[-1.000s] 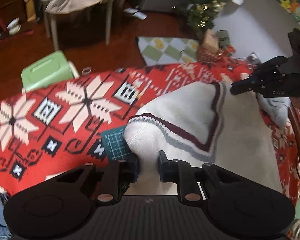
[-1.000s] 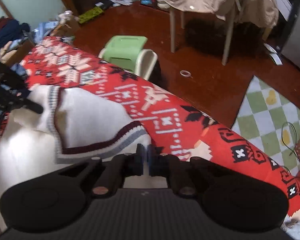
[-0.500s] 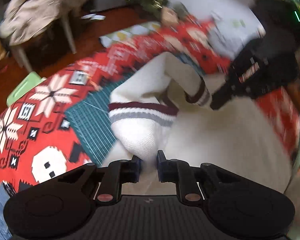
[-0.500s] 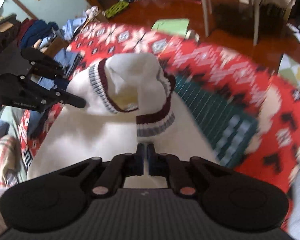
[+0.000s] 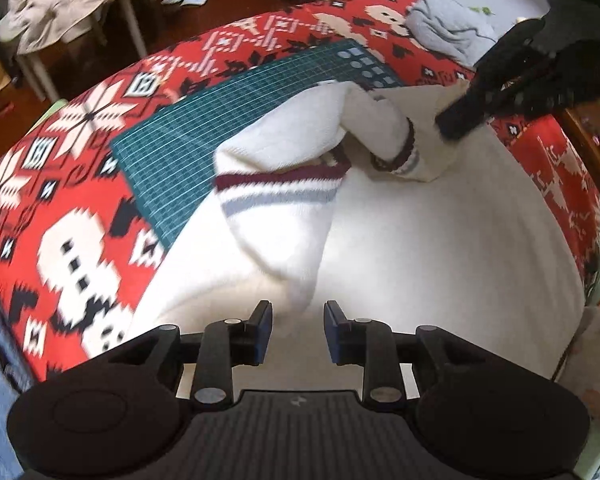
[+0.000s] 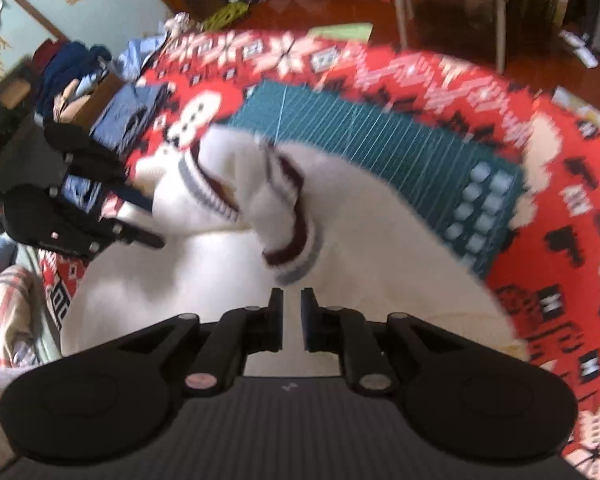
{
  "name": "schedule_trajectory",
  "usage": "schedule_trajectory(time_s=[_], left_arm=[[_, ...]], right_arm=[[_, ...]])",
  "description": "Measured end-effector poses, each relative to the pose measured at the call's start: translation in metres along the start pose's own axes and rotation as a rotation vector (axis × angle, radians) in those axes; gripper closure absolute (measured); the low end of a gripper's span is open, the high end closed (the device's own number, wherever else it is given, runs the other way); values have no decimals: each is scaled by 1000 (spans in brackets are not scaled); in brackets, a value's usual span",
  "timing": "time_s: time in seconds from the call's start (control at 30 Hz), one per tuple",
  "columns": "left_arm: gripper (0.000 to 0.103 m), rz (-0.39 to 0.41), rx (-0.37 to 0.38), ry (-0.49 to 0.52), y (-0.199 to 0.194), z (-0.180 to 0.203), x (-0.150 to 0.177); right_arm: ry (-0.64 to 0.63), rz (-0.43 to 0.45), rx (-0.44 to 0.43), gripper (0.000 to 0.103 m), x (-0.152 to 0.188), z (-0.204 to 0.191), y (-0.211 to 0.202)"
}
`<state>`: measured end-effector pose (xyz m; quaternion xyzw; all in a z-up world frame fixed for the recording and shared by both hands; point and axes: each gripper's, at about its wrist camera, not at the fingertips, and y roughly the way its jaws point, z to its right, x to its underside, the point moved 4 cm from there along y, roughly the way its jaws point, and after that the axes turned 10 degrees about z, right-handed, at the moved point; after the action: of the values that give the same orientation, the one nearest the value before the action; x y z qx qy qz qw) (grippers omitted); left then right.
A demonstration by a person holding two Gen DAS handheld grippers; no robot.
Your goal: Fold clothes
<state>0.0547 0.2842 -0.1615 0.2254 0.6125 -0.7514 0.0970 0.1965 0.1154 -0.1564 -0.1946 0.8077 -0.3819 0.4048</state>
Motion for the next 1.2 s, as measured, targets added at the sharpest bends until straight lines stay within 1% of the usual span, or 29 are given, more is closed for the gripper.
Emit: schedule_trajectory(time_s=[0.07,0.13,0.17,0.3,0.37,0.43,0.53,0.57,0.63,0.67,0.73,0.8,0.97,1.03,1.1,1.2], left_arm=[[75,-4,-15,-27,-5,-4,4],[75,-8,-33,-61,-8,-9,7],[75,-7,-41,-83,-10,-13,9],[75,2,-64,-163,-16,-26,11],[75,6,-69,-166,-18,-31,11],[75,6,-72,-168,-19,-35,11],[75,4,-75,-175,-18,-40,10],[75,6,-74,-182,-17,-41,9],[75,19,-71,-193,-18,-43,4],[75,27,-70,-198,-19,-44,2],[75,41,-67,-205,-20,-46,-3],[75,52,-67,-207,-21,-50,-8],[75,104,-74,-222,-16,-62,-31],[75,128,-72,-232,-12,-66,-43],[75,150,-61,-232,-5,-67,-55],[75,161,-37,-238,11,-67,-71]], right_arm=[[-6,22,32,91,-11,8,-5],[-44,21,64,91,-19,18,0],[-65,12,65,91,-22,21,7],[-130,-53,13,91,-26,26,38],[-154,-94,-17,86,-23,26,51],[-177,-120,-29,84,-22,24,58],[-221,-136,-25,84,-20,18,64],[-243,-143,-19,87,-20,15,64],[-275,-157,-18,99,-19,7,64],[-295,-158,-8,100,-19,4,62],[-325,-135,34,100,-24,2,50],[-292,-84,97,100,-39,11,31],[-219,35,299,100,-76,57,-17],[-208,60,363,100,-88,78,-27],[-199,74,398,100,-95,95,-28],[-179,81,418,100,-98,115,-20]])
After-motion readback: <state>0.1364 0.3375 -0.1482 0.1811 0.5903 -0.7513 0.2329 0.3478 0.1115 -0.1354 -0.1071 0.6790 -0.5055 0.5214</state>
